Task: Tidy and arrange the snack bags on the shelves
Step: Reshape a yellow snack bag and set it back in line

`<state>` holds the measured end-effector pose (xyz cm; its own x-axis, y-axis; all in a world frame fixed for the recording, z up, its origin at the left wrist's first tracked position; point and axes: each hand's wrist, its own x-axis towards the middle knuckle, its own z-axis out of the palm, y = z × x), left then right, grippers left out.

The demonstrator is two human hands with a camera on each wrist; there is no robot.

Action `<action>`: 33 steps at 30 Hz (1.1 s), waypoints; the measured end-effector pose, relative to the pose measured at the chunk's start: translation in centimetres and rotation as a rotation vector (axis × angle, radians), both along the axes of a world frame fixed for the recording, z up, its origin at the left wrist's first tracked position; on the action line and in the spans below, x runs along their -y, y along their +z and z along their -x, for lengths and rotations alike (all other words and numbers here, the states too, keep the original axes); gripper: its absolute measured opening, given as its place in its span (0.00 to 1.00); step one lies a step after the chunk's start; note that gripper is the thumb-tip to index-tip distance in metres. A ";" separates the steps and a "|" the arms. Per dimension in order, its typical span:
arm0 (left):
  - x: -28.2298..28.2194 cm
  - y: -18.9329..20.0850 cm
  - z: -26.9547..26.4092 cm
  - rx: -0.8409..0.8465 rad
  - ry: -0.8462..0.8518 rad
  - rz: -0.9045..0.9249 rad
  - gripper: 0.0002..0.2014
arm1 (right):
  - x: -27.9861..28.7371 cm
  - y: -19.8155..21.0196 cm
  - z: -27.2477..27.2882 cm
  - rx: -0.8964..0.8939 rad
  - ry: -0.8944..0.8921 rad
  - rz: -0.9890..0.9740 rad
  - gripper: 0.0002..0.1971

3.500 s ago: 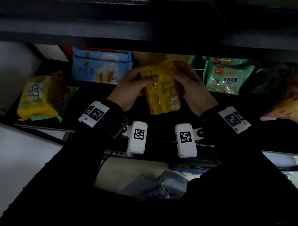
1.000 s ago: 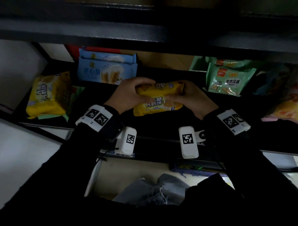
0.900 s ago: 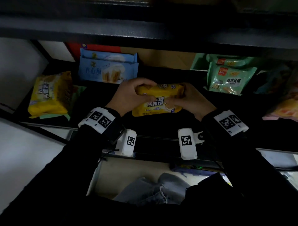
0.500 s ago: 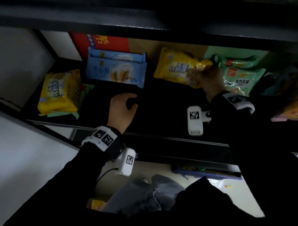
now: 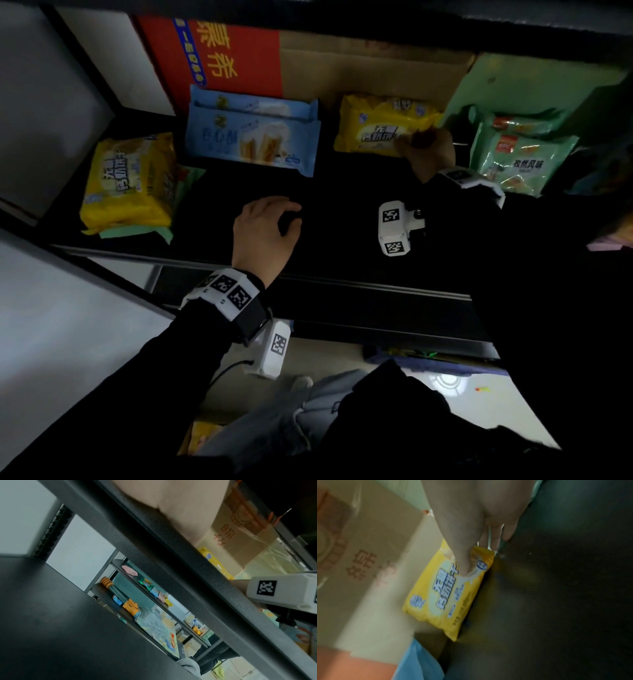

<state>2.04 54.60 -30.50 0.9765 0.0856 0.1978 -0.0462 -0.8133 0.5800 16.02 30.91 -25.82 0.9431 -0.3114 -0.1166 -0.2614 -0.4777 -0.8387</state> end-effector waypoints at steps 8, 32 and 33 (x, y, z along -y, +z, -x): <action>0.0 -0.1 -0.3 -0.040 0.011 0.019 0.11 | 0.2 0.5 -0.2 -0.067 0.068 0.018 0.11; -8.8 1.0 5.6 -0.132 -0.055 0.273 0.11 | -29.2 6.4 3.7 -0.163 0.860 -0.048 0.42; -8.9 1.1 5.5 -0.132 -0.063 0.271 0.10 | -29.5 6.1 3.2 -0.210 0.882 -0.047 0.42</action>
<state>-3.50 63.46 -29.41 0.9973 0.0566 0.0466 -0.0009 -0.6263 0.7796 12.83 60.42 -19.73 0.7949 0.5230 -0.3076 0.0333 -0.5437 -0.8386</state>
